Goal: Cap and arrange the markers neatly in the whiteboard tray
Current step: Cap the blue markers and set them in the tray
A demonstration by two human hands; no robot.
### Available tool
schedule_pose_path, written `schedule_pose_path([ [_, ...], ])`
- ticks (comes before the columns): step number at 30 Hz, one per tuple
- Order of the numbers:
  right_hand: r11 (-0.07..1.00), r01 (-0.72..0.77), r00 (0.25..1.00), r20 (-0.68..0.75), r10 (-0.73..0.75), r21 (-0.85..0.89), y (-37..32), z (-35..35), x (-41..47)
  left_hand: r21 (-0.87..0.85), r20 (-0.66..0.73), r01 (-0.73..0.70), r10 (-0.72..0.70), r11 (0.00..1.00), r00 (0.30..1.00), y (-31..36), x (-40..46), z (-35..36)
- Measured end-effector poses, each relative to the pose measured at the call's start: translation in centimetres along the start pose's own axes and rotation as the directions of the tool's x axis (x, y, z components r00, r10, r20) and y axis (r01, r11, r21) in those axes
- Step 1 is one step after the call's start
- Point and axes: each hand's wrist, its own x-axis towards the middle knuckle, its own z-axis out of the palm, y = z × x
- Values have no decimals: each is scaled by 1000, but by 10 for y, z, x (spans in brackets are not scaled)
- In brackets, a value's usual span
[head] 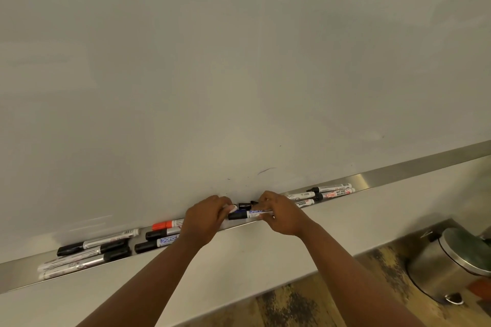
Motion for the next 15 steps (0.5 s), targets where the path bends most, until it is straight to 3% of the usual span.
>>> schedule_pose_path([
  [6,995,84,984,-165,-73,57,-10,7,3,-8,-45,-28,27,1000,999,-8,5,-2],
  [15,994,109,978,-174,-113,-33,-26,29,11,60,-5,-69,69,996,998,-8,0,-6],
])
